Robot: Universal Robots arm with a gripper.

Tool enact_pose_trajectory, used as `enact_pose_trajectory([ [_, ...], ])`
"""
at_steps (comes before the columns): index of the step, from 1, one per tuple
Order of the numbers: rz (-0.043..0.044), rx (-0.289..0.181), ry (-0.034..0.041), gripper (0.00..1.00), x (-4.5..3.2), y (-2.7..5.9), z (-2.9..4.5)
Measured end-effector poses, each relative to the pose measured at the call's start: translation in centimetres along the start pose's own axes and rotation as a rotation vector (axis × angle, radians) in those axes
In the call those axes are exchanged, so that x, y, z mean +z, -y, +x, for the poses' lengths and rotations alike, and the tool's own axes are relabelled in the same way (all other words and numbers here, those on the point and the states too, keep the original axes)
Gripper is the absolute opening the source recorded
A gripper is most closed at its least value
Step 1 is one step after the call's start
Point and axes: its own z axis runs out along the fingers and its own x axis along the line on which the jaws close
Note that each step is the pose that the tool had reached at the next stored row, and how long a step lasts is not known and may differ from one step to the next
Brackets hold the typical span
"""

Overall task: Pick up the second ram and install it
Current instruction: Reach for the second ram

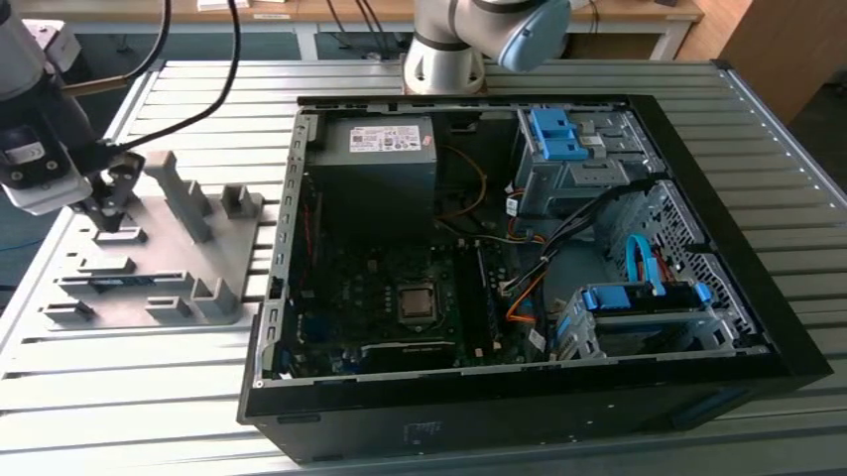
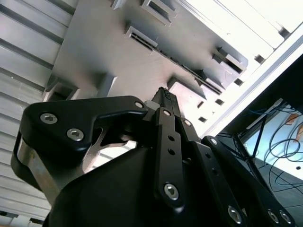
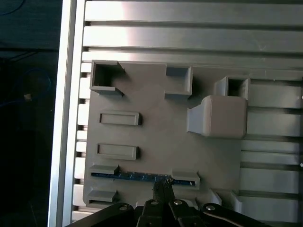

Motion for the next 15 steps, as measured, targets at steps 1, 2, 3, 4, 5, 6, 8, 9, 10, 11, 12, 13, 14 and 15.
enact_pose_trajectory([
  [1, 0.0, 0.0, 0.0, 0.1, 0.18, 0.09, 0.05],
  [2, -0.0001, -0.001, 0.0001, 0.1, 0.37, 0.16, 0.11],
  [3, -0.0001, -0.001, 0.0, 0.1, 0.55, 0.23, 0.16],
  [4, -0.0001, -0.001, 0.0001, 0.1, 0.75, 0.3, 0.21],
  [5, 0.0001, -0.002, -0.0002, 0.1, 0.92, 0.36, 0.25],
  [6, 0.0003, -0.003, -0.0004, 0.1, 1.09, 0.4, 0.25],
  [8, 0.0003, -0.006, -0.0003, 0.1, 1.45, 0.47, 0.24],
  [9, 0.0004, -0.007, -0.0004, 0.1, 1.63, 0.5, 0.23],
  [10, 0.0005, -0.008, -0.0004, 0.1, 1.81, 0.54, 0.22],
  [11, 0.0005, -0.01, -0.0005, 0.1, 2.0, 0.58, 0.21],
  [12, 0.0006, -0.011, -0.0005, 0.1, 2.18, 0.61, 0.2],
  [13, 0.0008, -0.012, -0.0006, 0.1, 2.36, 0.65, 0.19],
  [14, 0.0007, -0.013, -0.0006, 0.1, 2.54, 0.67, 0.18],
  [15, 0.0008, -0.014, -0.0006, 0.1, 2.72, 0.69, 0.17],
])
